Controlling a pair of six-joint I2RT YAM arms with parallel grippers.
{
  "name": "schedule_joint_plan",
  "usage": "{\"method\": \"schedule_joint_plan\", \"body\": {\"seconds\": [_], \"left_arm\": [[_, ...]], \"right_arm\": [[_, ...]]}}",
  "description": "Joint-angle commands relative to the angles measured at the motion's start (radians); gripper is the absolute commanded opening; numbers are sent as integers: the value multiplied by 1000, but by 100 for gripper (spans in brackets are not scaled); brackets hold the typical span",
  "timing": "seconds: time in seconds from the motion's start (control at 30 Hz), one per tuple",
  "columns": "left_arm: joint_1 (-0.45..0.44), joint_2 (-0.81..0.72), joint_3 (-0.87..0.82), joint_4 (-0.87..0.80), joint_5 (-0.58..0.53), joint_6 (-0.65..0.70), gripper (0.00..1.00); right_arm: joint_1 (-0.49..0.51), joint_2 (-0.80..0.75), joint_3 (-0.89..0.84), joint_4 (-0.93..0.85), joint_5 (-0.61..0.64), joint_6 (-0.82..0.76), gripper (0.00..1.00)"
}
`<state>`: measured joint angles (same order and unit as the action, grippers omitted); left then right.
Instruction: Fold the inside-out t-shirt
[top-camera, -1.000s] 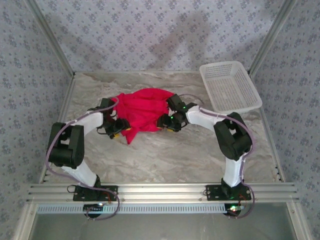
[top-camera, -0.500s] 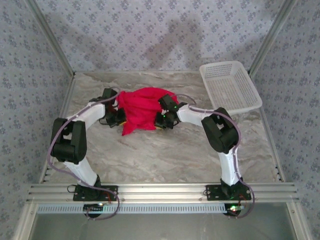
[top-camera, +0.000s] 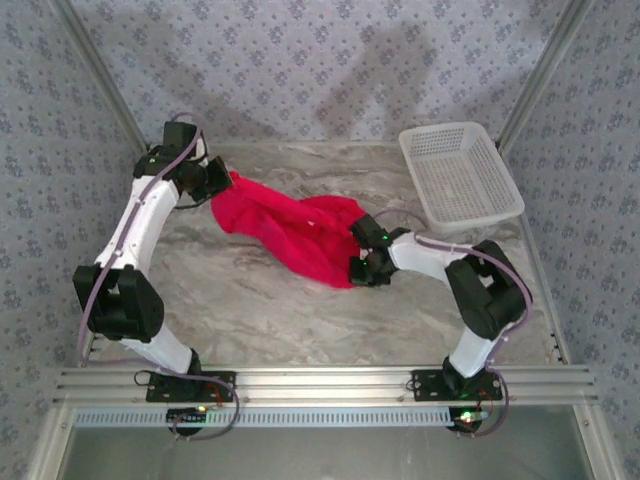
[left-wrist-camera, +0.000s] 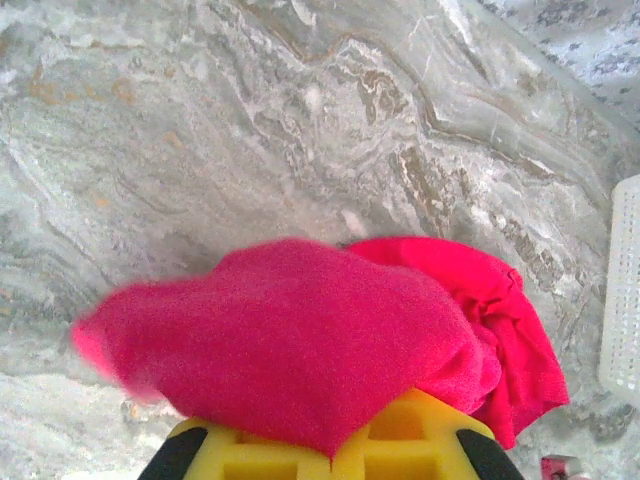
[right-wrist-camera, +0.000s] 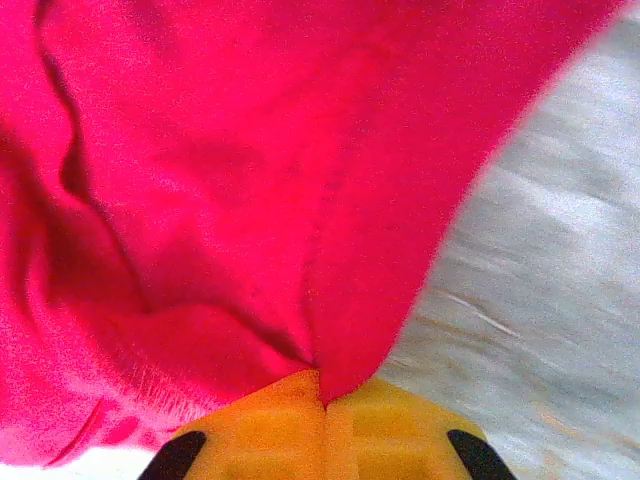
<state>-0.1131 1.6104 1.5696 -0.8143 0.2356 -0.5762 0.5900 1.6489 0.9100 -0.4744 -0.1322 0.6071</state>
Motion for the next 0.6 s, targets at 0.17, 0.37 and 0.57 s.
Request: {"method": "schedule_joint_plan", "body": {"seconds": [0.17, 0.37, 0.57], "left_arm": [[50, -2, -78, -45, -12, 30, 0], [175, -50, -66, -88, -22, 35, 0], [395, -97, -93, -53, 31, -49, 0]], "right_arm": [[-110, -137, -19, -203, 140, -52, 0], [-259, -257, 142, -302, 193, -120, 0], [-412, -274, 304, -327, 111, -159, 0]]}}
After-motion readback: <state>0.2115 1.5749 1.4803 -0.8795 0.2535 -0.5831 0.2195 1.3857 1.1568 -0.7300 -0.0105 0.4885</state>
